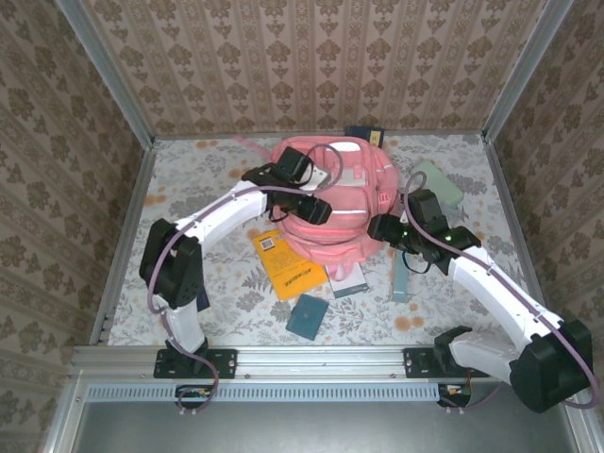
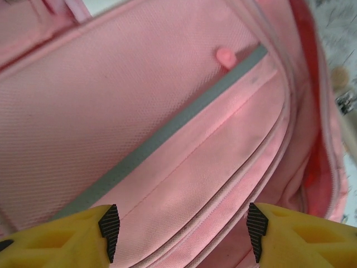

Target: Pack books, pencil case, and school supplies into a backpack

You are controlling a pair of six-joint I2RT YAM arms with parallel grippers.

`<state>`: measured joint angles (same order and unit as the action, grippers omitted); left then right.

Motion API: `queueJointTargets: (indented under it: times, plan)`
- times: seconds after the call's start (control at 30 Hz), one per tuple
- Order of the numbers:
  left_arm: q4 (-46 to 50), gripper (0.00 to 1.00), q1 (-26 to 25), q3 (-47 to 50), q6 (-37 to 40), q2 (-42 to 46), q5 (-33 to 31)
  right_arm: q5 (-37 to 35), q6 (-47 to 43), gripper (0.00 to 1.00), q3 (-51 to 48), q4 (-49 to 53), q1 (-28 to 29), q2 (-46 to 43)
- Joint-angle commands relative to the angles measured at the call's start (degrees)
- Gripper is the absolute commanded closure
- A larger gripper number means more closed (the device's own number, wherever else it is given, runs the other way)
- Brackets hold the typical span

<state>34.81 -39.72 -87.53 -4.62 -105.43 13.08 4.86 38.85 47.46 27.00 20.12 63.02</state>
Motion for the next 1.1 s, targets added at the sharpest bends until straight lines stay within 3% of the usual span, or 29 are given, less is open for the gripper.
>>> queueJointTargets:
  times: [0.0,0.13,0.3,0.43,0.67,0.9,1.07]
  plan:
    - [3.49,0.33,-0.05,-1.14,1.22,-0.32,-3.62,0.35,0.31,0.32,-1.58,-0.46,-0.34,-1.74]
    - [-0.09,0.33,1.40,4.84,-6.15,3.63,-5.92,3.12,-0.51,0.33,-2.43,-2.35,0.76,-1.50]
    - [-4.22,0.32,4.97,17.30,-14.91,13.45,-7.83,1.85,-1.31,0.33,-1.85,-5.59,8.21,1.32]
    - [-5.77,0.31,9.49,27.92,-22.30,23.15,-9.26,1.52,-1.78,0.36,1.37,-7.82,15.33,7.82]
    - [-12.02,0.30,14.71,44.98,-36.38,35.86,-4.86,0.59,-4.68,0.48,10.16,-7.93,24.98,23.34]
    - [-22.38,0.30,15.91,56.50,-47.07,40.02,-0.10,1.69,-7.71,0.52,18.11,-4.75,27.83,36.26]
    - [-26.32,0.30,15.73,59.07,-49.83,40.04,1.45,-4.81,-8.90,0.51,19.78,-1.05,27.31,39.24]
